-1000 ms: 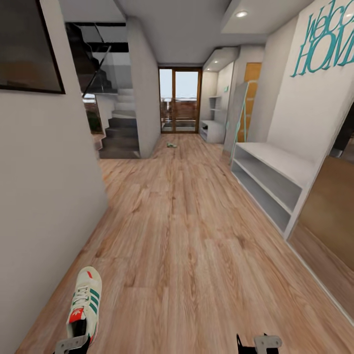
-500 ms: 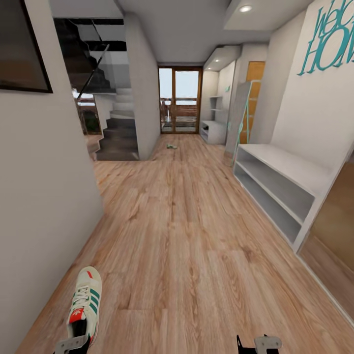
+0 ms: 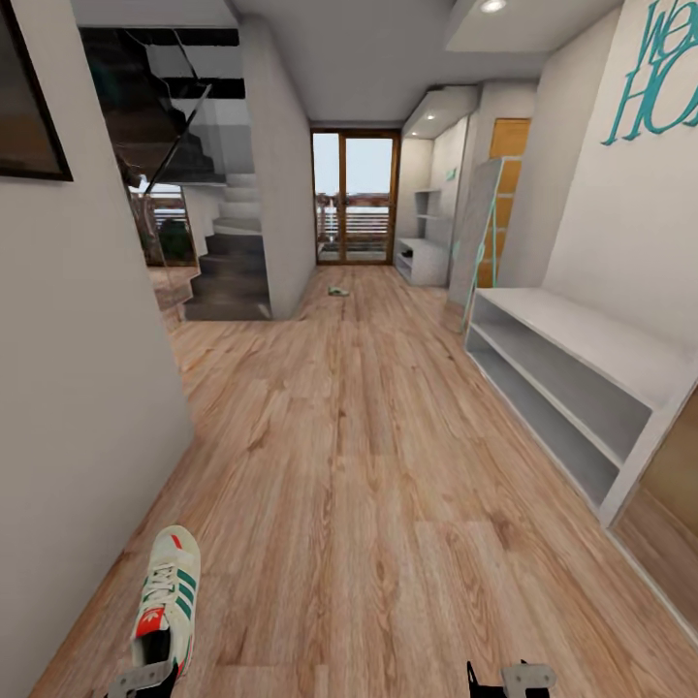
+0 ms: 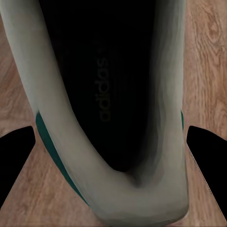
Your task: Pick up the two gym shoes and the two sandals from the corridor floor and place them onto the hallstand (shoe rack) in the corridor, making sure they are on the rack and not on the floor. Arrange them so the two gym shoes are next to each other and the two sandals are next to each other.
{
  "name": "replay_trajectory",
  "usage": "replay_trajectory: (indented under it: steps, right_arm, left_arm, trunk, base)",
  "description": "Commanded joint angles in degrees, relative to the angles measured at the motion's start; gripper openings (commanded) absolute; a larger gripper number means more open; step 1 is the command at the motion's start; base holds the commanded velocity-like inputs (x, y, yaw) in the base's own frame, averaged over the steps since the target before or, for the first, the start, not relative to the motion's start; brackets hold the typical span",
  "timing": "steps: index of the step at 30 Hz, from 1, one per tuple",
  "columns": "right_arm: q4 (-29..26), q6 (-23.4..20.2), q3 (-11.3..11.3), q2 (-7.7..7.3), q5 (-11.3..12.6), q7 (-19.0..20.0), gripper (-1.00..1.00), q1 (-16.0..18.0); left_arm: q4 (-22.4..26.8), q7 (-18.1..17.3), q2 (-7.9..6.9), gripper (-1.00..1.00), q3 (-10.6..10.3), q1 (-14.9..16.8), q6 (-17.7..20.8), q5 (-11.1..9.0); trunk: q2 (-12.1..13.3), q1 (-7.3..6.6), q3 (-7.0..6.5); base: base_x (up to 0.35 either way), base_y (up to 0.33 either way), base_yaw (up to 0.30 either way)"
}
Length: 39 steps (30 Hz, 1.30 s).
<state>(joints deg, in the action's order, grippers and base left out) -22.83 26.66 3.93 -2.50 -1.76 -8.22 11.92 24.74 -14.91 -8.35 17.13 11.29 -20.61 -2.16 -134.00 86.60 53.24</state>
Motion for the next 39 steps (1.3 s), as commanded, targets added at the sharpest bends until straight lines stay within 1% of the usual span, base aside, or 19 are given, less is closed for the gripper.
replay_trajectory:
  steps: [1, 39]
  right_arm:
    - [0.0, 0.1, 0.4, -0.05, -0.2, -0.6, 1.0, 0.0]
    - [0.1, 0.1, 0.5, -0.14, -0.3, -0.6, 1.0, 0.0]
  left_arm:
    - [0.0, -0.6, 0.02, -1.0, 0.4, 0.0, 0.0, -0.3]
    - [0.0, -0.6, 0.0, -1.0, 0.4, 0.0, 0.0, -0.3]
  trunk:
    - [0.0, 0.02, 0.05]
    - [0.0, 0.02, 0.05]
  base:
    - [0.339, 0.0, 0.0]
    - [0.339, 0.0, 0.0]
